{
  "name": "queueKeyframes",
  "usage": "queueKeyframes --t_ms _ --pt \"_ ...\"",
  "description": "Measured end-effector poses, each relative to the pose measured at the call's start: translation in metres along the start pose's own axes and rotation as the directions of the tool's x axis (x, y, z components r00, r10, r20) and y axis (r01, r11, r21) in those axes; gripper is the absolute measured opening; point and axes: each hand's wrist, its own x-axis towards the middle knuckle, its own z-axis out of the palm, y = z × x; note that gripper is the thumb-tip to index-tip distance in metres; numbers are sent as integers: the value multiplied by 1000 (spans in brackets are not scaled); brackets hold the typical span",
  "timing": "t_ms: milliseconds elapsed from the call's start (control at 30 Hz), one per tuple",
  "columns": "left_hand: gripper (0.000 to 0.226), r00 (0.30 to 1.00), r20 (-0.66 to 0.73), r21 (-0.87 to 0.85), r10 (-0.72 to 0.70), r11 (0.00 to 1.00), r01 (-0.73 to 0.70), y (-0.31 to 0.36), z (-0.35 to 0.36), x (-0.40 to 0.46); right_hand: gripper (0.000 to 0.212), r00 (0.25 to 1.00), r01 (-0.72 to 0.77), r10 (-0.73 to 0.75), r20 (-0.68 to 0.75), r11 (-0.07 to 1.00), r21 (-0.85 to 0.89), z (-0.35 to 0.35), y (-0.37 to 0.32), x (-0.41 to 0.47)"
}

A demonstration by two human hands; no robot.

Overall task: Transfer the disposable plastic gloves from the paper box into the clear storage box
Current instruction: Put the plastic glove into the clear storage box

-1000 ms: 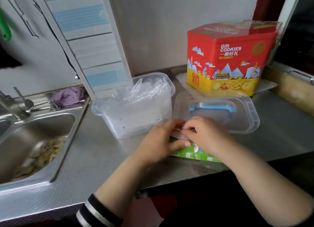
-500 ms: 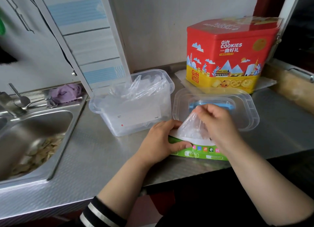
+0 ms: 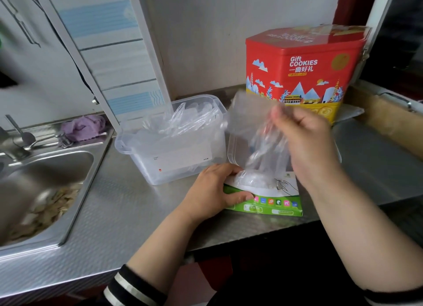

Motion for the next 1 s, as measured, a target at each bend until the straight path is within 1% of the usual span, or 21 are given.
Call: queueKeyframes --t_ms 67,133,167,233,267,333,367,400,433,500,533,567,667,700,733,767,800,900,933,967,1000 --pt "61 1000 14 0 -9 1000 9 -1 0 -1 27 999 20 -15 -46 992 121 -3 -17 11" --pt "62 999 49 -16 -4 1000 4 2 -4 -1 25 999 -44 39 37 988 148 -4 -29 15" --pt "61 998 68 -74 -13 997 18 6 -9 -2 24 992 -97 85 92 986 135 -5 -29 14" --pt "65 999 30 -327 -42 944 50 17 -22 -3 24 970 -178 156 186 978 109 -7 -26 8" --pt "71 998 -44 -448 -55 894 30 24 -30 -2 25 961 -192 171 216 978 80 -9 -21 6" --pt "81 981 -180 -596 -78 801 -46 38 -48 4 32 948 -208 204 245 978 -9 -13 -12 2" --pt "83 979 -184 -651 -87 757 -55 44 -57 8 35 938 -228 228 262 973 -32 -14 -8 0" --pt "84 984 -154 -680 -92 732 -37 50 -65 13 35 926 -256 257 277 966 -41 -13 -6 -2" --pt "81 988 -119 -668 -93 744 -11 55 -71 19 33 913 -283 283 293 958 -46 -12 -5 -4" --pt "74 990 -94 -548 -106 835 37 63 -80 31 33 878 -336 331 345 941 -46 -11 -3 -8" --pt "70 990 -96 -490 -102 871 43 66 -84 37 36 843 -373 363 397 926 -56 -12 -2 -9" --pt "66 993 -79 -467 -90 883 43 69 -87 42 42 783 -427 411 466 901 -77 -15 -1 -9" --pt "48 998 8 -466 -58 883 55 81 -96 51 64 525 -623 520 674 774 -112 -18 -1 -11" --pt "39 998 26 -440 -63 895 68 86 -99 52 69 471 -668 528 707 737 -105 -17 -2 -13" --pt "30 996 37 -402 -78 911 86 89 -101 54 73 459 -700 532 712 710 -79 -18 -2 -13" --pt "24 994 42 -356 -99 928 107 92 -103 56 76 478 -708 527 702 705 -47 -17 -4 -14" --pt "22 992 33 -305 -122 944 126 95 -104 57 77 524 -684 509 683 729 -18 -17 -4 -14" --pt "27 990 14 -168 -139 976 139 99 -108 62 63 742 -486 420 523 874 -11 -11 -7 -13" --pt "27 992 15 -149 -122 981 123 101 -110 64 63 802 -403 375 465 914 -42 -10 -7 -10" --pt "26 995 10 -127 -98 987 99 103 -113 65 70 834 -331 337 437 939 -93 -7 -6 -6" --pt "26 997 10 -94 -71 993 71 103 -117 67 69 842 -285 320 434 947 -145 -3 -4 -1"
